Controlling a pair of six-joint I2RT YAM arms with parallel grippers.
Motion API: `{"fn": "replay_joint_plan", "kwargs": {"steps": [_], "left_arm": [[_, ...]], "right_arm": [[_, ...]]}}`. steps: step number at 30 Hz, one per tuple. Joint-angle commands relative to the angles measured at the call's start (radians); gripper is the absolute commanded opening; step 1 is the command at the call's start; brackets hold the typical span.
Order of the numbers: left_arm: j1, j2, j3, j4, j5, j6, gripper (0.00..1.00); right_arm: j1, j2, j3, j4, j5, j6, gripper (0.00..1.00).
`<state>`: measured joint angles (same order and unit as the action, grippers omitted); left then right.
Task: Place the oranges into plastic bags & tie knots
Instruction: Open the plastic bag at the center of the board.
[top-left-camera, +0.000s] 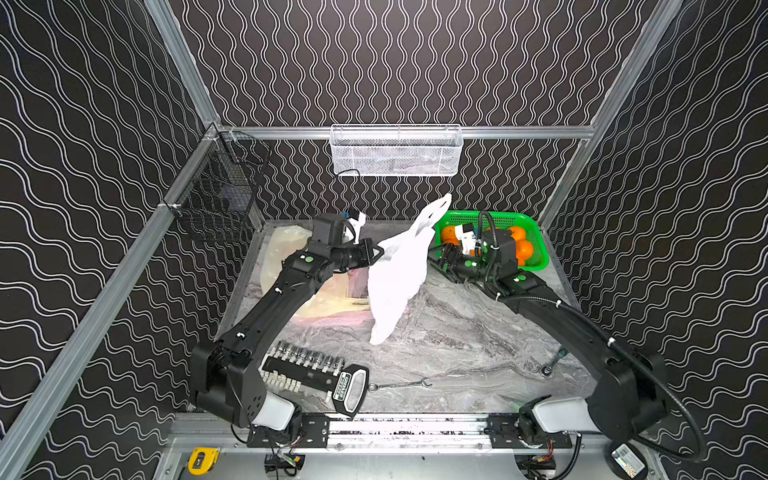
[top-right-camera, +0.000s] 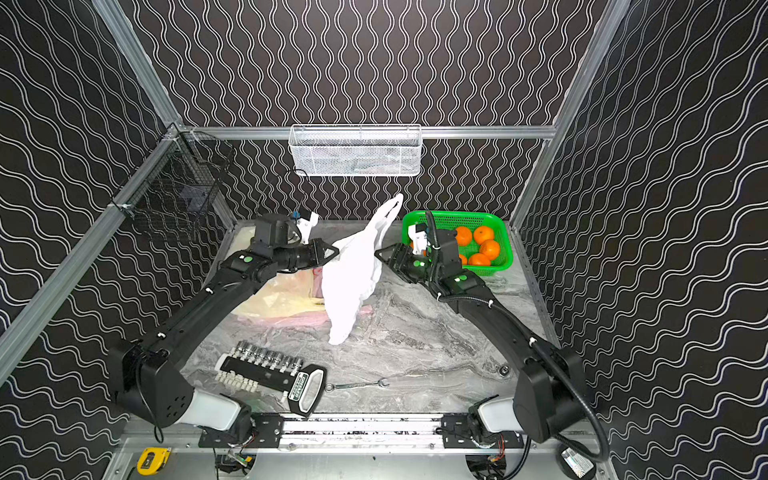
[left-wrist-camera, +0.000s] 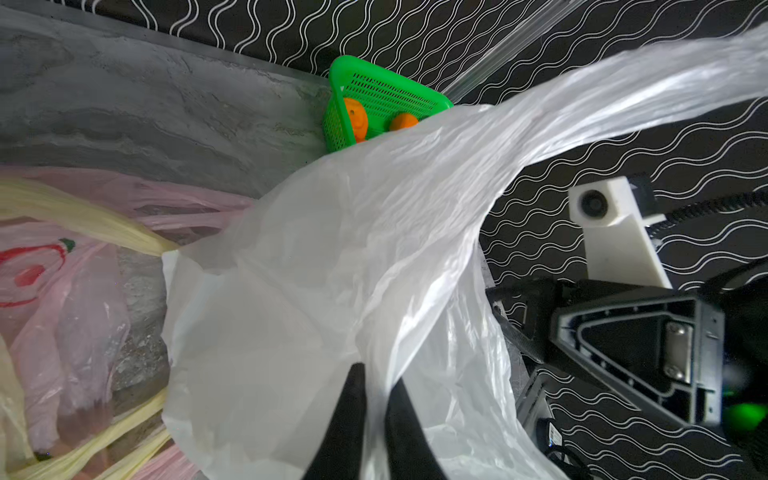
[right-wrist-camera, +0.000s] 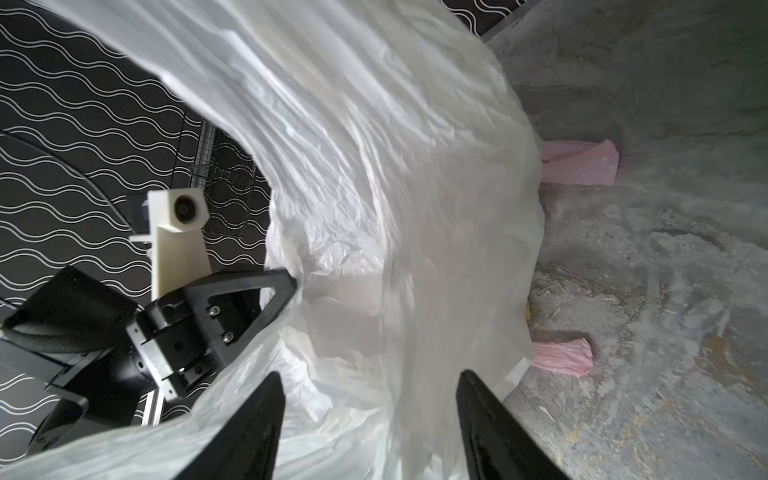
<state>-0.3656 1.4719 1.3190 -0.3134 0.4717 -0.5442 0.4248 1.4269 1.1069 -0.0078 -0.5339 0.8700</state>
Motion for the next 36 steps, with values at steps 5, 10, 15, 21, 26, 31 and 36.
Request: {"fn": "replay_joint_plan", "kwargs": {"steps": [5, 10, 15, 21, 26, 31, 36], "left_arm": [[0.023, 0.02, 0.065, -0.089, -0.009, 0.101, 0.4], [0.027, 0.065, 0.173, -0.244, -0.087, 0.178, 0.78], [0.027, 0.108, 0.274, -0.363, -0.131, 0.237, 0.99], [0.025, 0.181, 0.366, -0.434, -0.083, 0.275, 0.99], [0.02, 0.226, 0.424, -0.454, -0.023, 0.293, 0.99], [-0.024, 0.256, 0.469, -0.468, -0.022, 0.322, 0.99], [-0.039, 0.274, 0.504, -0.465, -0.062, 0.331, 0.99]], "right_arm": [[0.059, 0.073, 0.097, -0.115, 0.071, -0.074, 0.36], [0.07, 0.085, 0.102, -0.1, 0.069, -0.085, 0.21], [0.088, 0.101, 0.118, -0.101, 0.062, -0.097, 0.2], [0.11, 0.119, 0.143, -0.116, 0.065, -0.115, 0.2], [0.115, 0.129, 0.159, -0.129, 0.065, -0.13, 0.22], [0.121, 0.133, 0.175, -0.141, 0.069, -0.141, 0.23], [0.123, 0.129, 0.174, -0.15, 0.081, -0.146, 0.23]]}}
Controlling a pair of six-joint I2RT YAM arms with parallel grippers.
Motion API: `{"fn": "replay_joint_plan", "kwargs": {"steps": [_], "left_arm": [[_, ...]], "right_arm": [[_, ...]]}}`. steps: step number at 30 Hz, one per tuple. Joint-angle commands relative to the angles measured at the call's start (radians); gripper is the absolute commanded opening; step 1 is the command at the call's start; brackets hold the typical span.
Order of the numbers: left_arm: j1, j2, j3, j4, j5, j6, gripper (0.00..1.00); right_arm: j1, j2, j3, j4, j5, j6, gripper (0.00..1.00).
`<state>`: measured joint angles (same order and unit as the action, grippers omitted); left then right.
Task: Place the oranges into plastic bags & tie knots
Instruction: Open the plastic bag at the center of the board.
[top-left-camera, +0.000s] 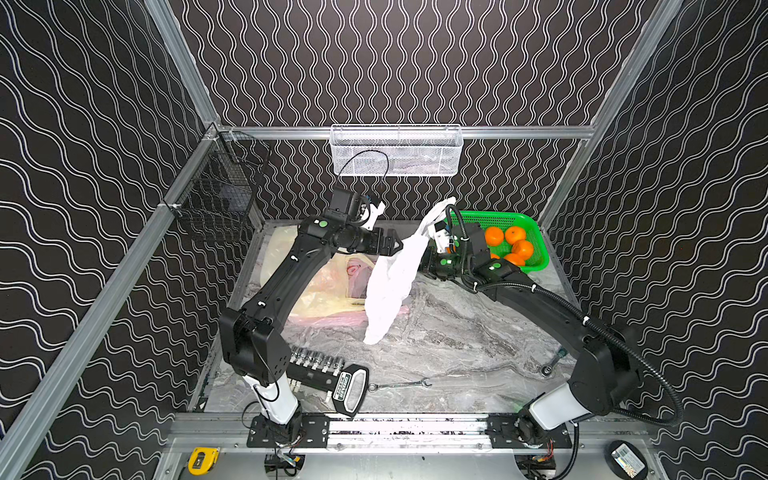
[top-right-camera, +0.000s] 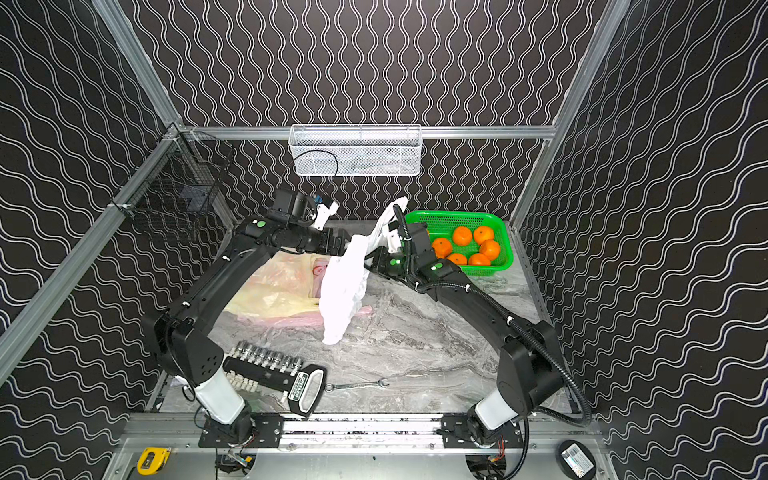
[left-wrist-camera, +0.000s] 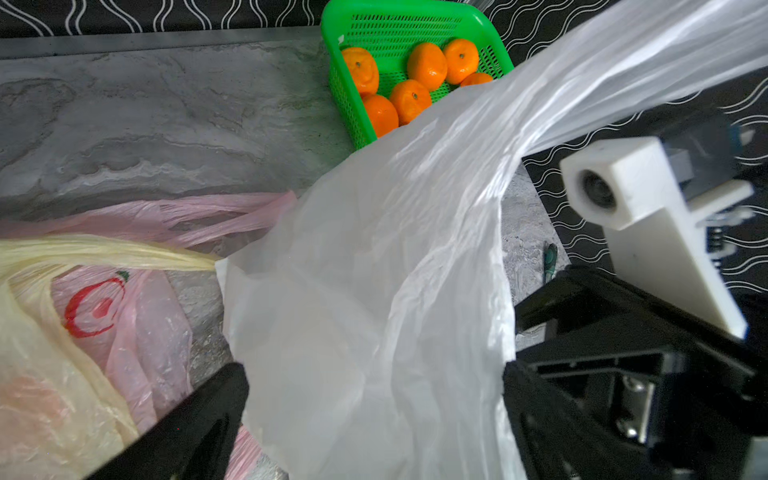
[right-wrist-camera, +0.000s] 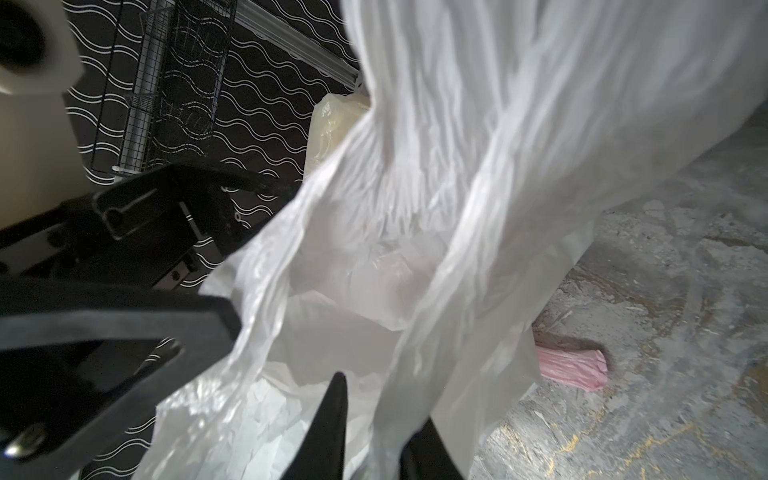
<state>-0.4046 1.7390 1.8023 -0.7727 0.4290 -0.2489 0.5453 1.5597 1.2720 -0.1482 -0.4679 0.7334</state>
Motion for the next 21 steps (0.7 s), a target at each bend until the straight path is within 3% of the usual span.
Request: {"fn": "replay_joint_plan", "kwargs": {"steps": [1, 6, 11, 21], "left_arm": [[-0.001, 0.015, 0.031, -0.01, -0.029, 0.042, 0.99], [-0.023, 0.053, 0.066, -0.054, -0.068, 0.092, 0.99], [-0.03, 0.029, 0.068, -0.018, 0.009, 0.093, 0.99], [-0.038, 0.037, 0.156, -0.004, 0.045, 0.105, 0.99]], "right_arm": [[0.003, -0.005, 0.007, -0.01, 0.017, -0.01, 0.23], [0.002, -0.009, 0.007, -0.031, 0.04, -0.016, 0.24], [0.002, -0.011, 0.012, -0.047, 0.054, -0.025, 0.25], [0.002, -0.021, -0.005, -0.037, 0.058, -0.023, 0.25]]}}
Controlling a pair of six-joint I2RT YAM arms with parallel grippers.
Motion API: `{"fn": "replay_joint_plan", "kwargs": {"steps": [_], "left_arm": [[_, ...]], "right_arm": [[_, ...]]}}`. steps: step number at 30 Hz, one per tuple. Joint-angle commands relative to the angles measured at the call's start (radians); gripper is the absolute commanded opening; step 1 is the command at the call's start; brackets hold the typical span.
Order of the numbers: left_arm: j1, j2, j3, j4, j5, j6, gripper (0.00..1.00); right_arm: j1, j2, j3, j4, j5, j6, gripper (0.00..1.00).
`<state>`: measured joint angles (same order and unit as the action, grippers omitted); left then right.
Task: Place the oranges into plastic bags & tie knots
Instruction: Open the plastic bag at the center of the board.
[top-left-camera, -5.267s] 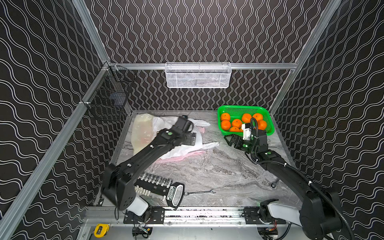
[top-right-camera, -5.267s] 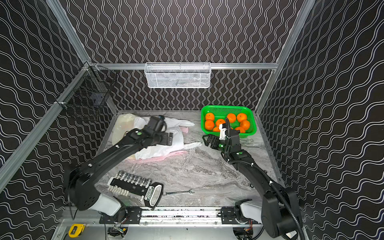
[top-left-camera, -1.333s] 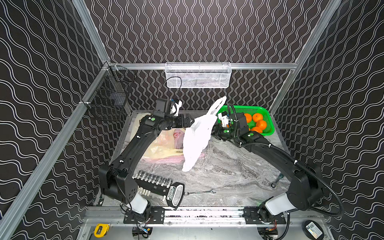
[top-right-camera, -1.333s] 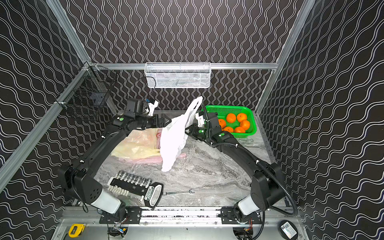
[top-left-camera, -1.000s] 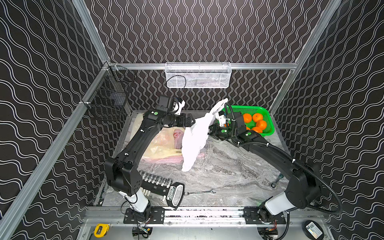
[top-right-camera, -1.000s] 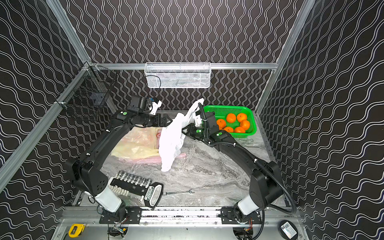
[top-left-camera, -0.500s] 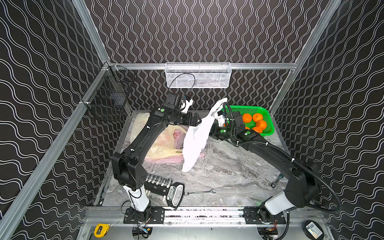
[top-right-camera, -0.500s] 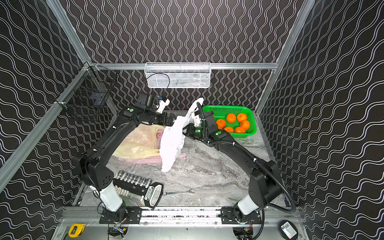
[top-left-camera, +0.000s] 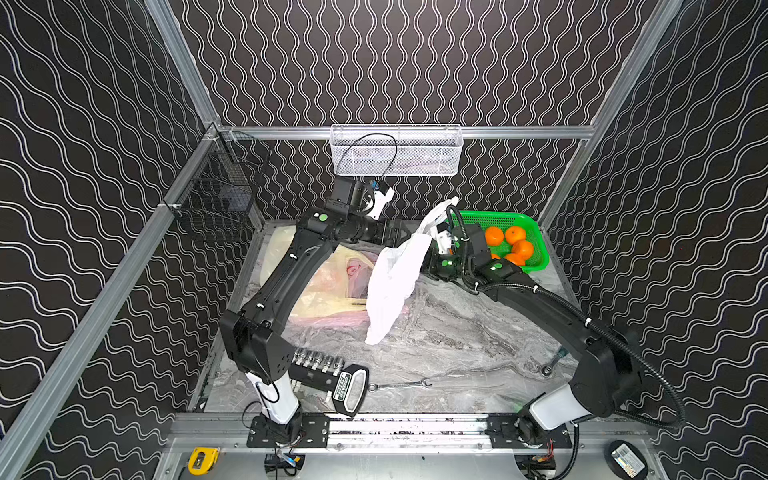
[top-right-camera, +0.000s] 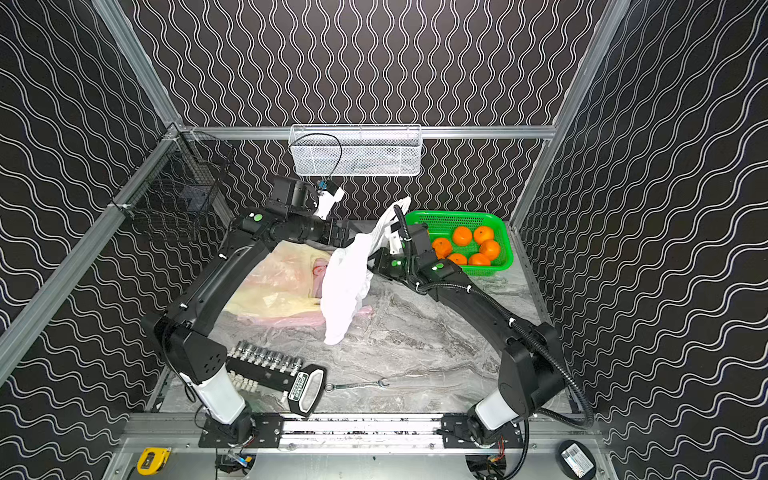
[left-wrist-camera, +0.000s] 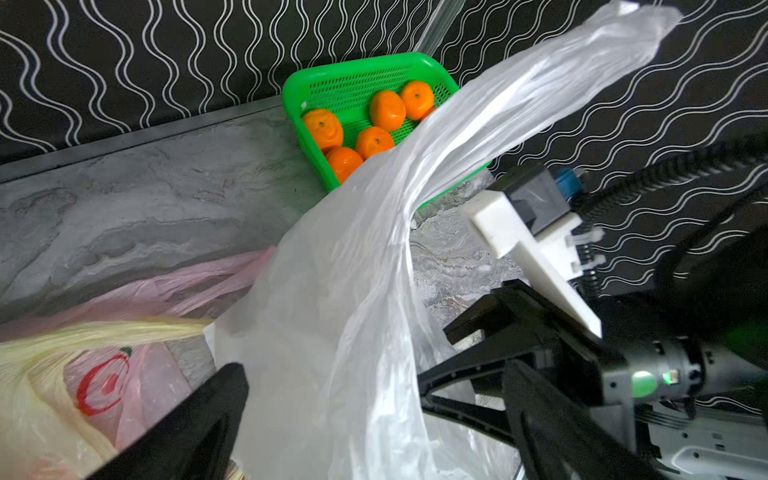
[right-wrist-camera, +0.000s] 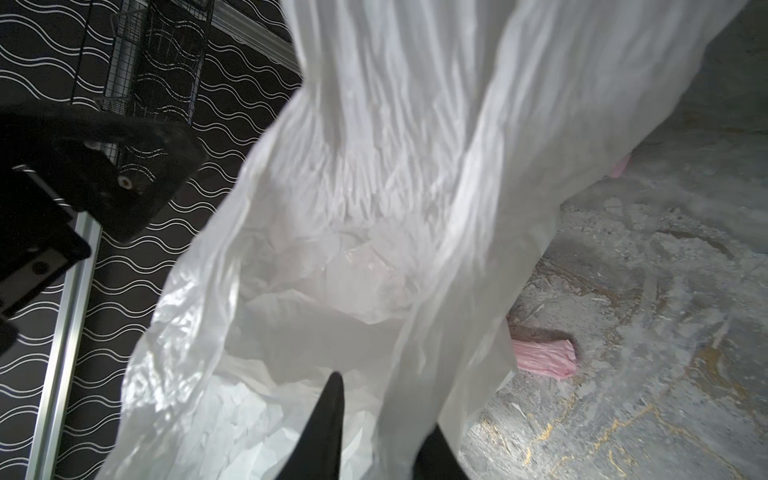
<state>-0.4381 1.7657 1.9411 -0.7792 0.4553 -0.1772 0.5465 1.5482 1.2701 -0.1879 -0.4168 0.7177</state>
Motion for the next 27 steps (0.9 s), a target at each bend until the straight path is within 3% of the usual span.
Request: {"fn": "replay_joint_plan", "kwargs": {"steps": [1, 10, 17, 21, 25, 27], "left_arm": [[-0.007, 0.022, 0.024, -0.025, -0.001, 0.054, 0.99], [-0.069, 0.093, 0.095, -0.196, -0.127, 0.203, 0.99], [-0.083, 0.102, 0.09, -0.238, -0.289, 0.242, 0.99], [-0.077, 0.073, 0.073, -0.227, -0.366, 0.233, 0.72], [-0.052, 0.036, 0.054, -0.206, -0.326, 0.205, 0.33], [-0.03, 0.012, 0.023, -0.184, -0.298, 0.185, 0.22]], "right_arm": [[0.001, -0.01, -0.003, 0.002, 0.007, -0.008, 0.25], [0.001, -0.008, 0.002, -0.01, 0.012, -0.011, 0.26], [0.001, -0.025, -0.004, -0.061, 0.083, -0.016, 0.27], [0.001, -0.051, -0.007, -0.118, 0.188, -0.024, 0.28], [0.0, -0.088, -0.017, -0.145, 0.26, -0.029, 0.3], [-0.002, -0.116, -0.017, -0.163, 0.291, -0.036, 0.31]]}}
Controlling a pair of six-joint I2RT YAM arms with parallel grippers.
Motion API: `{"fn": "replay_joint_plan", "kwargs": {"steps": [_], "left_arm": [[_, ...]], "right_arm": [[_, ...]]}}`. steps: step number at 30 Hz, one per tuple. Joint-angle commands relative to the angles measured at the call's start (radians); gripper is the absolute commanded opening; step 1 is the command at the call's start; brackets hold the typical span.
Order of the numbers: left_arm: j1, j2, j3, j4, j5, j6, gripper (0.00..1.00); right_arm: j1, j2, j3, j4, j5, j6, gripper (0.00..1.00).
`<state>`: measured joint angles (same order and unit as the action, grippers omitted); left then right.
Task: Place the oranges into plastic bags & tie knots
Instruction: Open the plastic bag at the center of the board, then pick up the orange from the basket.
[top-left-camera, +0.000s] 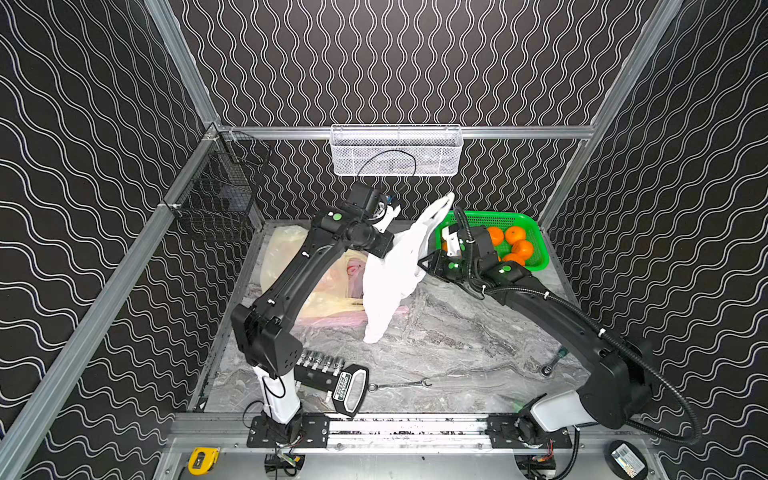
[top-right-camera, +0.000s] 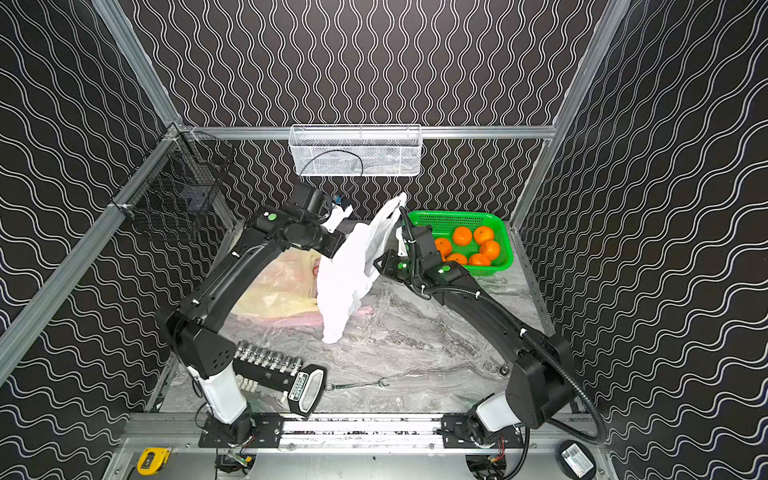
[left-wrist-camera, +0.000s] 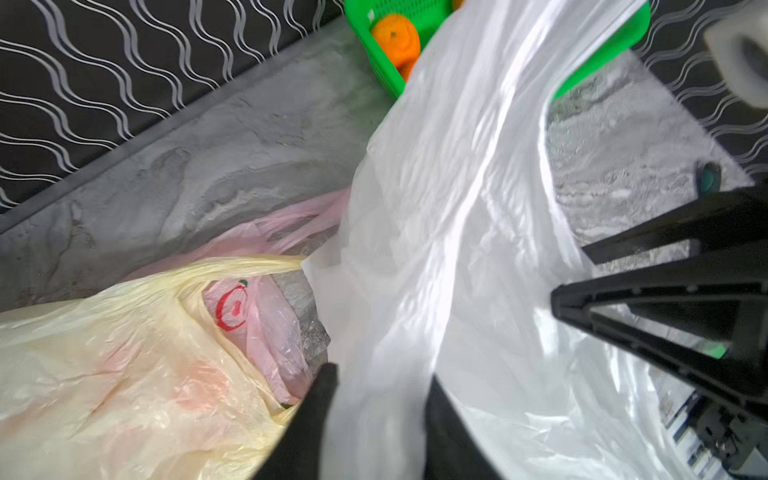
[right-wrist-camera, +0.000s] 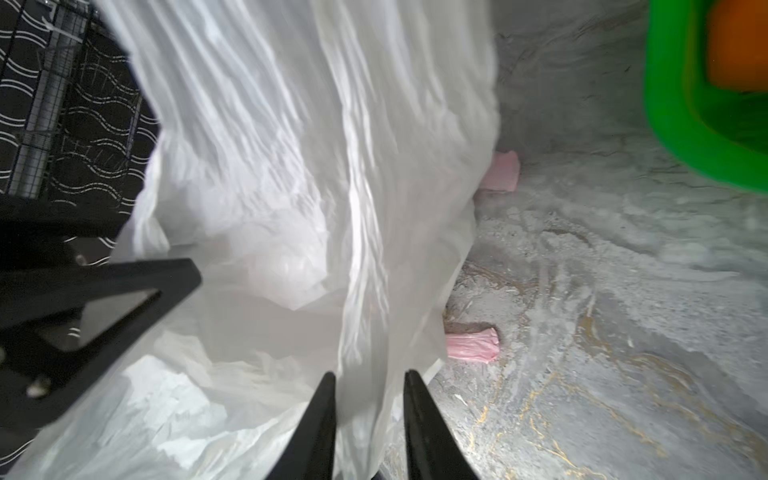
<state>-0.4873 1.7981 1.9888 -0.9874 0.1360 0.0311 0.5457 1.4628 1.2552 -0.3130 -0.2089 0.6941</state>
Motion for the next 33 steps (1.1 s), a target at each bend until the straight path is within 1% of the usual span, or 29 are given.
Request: {"fn": "replay_joint_plan", "kwargs": {"steps": [1, 2, 5, 6, 8, 9, 10, 11, 12, 13, 15, 18, 19, 23, 25, 27, 30, 33], "left_arm": [[0.037, -0.036, -0.049, 0.041, 0.046, -0.038, 0.19], [0.053, -0.05, -0.072, 0.059, 0.068, -0.052, 0.16], [0.109, -0.119, -0.178, 0.15, 0.169, -0.116, 0.08], [0.127, -0.145, -0.219, 0.188, 0.2, -0.14, 0.06], [0.153, -0.188, -0.285, 0.254, 0.25, -0.181, 0.02], [0.162, -0.206, -0.315, 0.283, 0.27, -0.2, 0.0], [0.169, -0.22, -0.341, 0.31, 0.29, -0.216, 0.0], [0.172, -0.229, -0.359, 0.331, 0.307, -0.227, 0.0], [0.174, -0.234, -0.377, 0.352, 0.329, -0.24, 0.0], [0.177, -0.238, -0.391, 0.368, 0.349, -0.248, 0.0], [0.183, -0.242, -0.417, 0.399, 0.383, -0.264, 0.0], [0.189, -0.252, -0.443, 0.428, 0.413, -0.27, 0.0], [0.19, -0.254, -0.448, 0.434, 0.415, -0.272, 0.0], [0.194, -0.261, -0.458, 0.446, 0.439, -0.279, 0.0], [0.193, -0.265, -0.47, 0.454, 0.449, -0.279, 0.0], [0.193, -0.269, -0.484, 0.466, 0.45, -0.281, 0.0], [0.193, -0.274, -0.504, 0.482, 0.454, -0.284, 0.0], [0.193, -0.278, -0.513, 0.502, 0.469, -0.293, 0.0]], "right_arm": [[-0.001, -0.051, 0.001, -0.042, 0.093, -0.021, 0.32], [-0.001, -0.076, -0.004, -0.03, 0.092, -0.04, 0.37], [-0.002, -0.196, -0.046, 0.043, 0.094, -0.126, 0.62], [-0.001, -0.248, -0.071, 0.066, 0.131, -0.149, 0.7], [-0.009, -0.329, -0.119, 0.098, 0.24, -0.176, 0.82], [-0.024, -0.355, -0.132, 0.091, 0.293, -0.188, 0.85], [-0.053, -0.355, -0.13, 0.066, 0.337, -0.188, 0.87], [-0.094, -0.336, -0.112, 0.021, 0.351, -0.182, 0.87], [-0.163, -0.293, -0.082, -0.031, 0.323, -0.17, 0.89], [-0.232, -0.239, -0.054, -0.073, 0.261, -0.159, 0.89], [-0.329, -0.134, -0.013, -0.104, 0.154, -0.153, 0.9], [-0.426, 0.038, 0.063, -0.095, 0.038, -0.173, 0.89], [-0.453, 0.101, 0.103, -0.101, 0.022, -0.177, 0.88], [-0.533, 0.327, 0.286, -0.181, 0.022, -0.204, 0.88], [-0.568, 0.441, 0.382, -0.205, -0.002, -0.224, 0.89], [-0.581, 0.545, 0.475, -0.23, -0.009, -0.248, 0.9], [-0.584, 0.683, 0.634, -0.303, 0.008, -0.274, 0.96], [-0.583, 0.778, 0.748, -0.346, -0.003, -0.281, 1.0]]}}
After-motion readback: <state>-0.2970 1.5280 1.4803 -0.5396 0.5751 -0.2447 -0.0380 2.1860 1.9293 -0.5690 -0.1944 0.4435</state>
